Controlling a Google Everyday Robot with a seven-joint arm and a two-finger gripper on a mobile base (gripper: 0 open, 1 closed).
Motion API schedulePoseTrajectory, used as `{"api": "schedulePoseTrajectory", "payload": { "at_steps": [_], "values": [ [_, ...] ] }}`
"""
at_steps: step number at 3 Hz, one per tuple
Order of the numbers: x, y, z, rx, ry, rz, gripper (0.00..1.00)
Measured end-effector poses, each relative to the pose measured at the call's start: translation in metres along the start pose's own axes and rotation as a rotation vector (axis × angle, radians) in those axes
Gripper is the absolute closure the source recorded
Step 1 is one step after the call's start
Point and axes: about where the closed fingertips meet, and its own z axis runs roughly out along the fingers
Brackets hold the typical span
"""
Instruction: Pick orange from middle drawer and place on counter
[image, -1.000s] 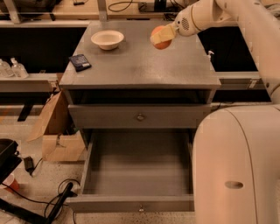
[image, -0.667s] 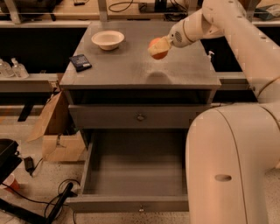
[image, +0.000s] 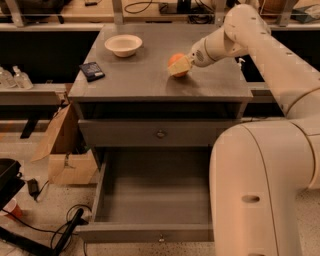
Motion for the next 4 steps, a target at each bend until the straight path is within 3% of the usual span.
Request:
{"api": "schedulePoseTrajectory", "payload": {
  "at_steps": [4],
  "values": [
    [0.0011,0.0031,0.0072,-0.010,0.006,0.001,0.03]
  ]
}}
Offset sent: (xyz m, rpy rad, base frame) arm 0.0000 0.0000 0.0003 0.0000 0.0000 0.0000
